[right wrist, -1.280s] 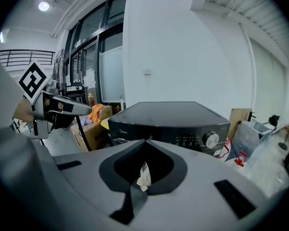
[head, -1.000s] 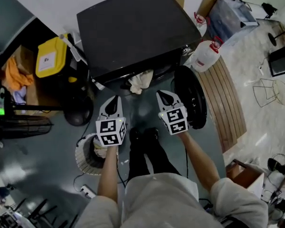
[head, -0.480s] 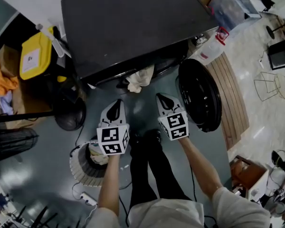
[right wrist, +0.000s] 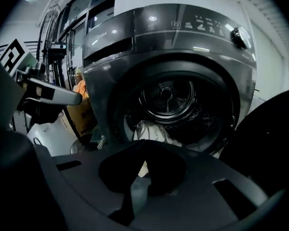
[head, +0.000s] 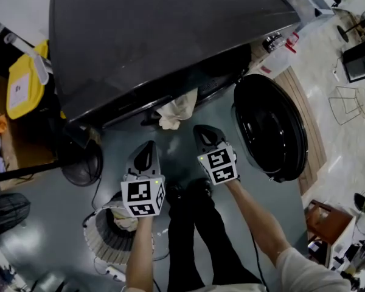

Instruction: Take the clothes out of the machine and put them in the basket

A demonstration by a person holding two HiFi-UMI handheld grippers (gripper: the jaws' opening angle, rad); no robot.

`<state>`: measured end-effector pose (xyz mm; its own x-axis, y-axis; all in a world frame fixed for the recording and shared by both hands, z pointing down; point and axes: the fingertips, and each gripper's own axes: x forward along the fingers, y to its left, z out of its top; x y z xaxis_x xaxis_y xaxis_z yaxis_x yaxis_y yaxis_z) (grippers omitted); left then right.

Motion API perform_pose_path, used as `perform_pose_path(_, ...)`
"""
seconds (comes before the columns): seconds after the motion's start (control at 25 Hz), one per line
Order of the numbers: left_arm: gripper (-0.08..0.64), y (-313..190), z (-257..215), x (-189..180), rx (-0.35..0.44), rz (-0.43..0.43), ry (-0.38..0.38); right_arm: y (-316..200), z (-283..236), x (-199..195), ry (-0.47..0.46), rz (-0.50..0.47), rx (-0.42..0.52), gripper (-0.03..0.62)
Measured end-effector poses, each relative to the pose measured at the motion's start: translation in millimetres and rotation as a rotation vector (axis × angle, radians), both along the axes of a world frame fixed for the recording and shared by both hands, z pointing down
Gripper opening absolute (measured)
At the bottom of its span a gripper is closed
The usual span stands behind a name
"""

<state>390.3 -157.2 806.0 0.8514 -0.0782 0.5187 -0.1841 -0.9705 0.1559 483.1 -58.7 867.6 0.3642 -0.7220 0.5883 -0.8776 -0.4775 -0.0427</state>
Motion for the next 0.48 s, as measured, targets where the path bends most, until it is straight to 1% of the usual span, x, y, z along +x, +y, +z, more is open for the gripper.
perform_pose_path(0.2,0.018,1.6,36.3,10.9,0.002,0.026,0.008,-14.8,46.7,13.7,0.000,0.004,-0.003,0.022)
perform_pose_path(0.28,0.018,-1.1,50.0,15.4,0.005,0.026,0.016,-24.1,63.5,19.7,-0.003,-0.006,0.012,0.023)
perform_pose_path(0.4,0.018,-5.8,71.5,22.6,0.018,0.031,0.025,-40.2,92.6,32.4,-0.035,-0.012,0.042,0.023)
perform_pose_path(0.44,0.018,-7.1,78.6,24.4,0.025,0.034,0.026,-46.1,101.8,37.6,-0.046,-0.009,0.058,0.033)
perform_pose_path(0.48,0.018,-8.7,85.8,25.6,0.031,0.037,0.026,-52.2,110.7,43.5,-0.055,-0.001,0.076,0.082)
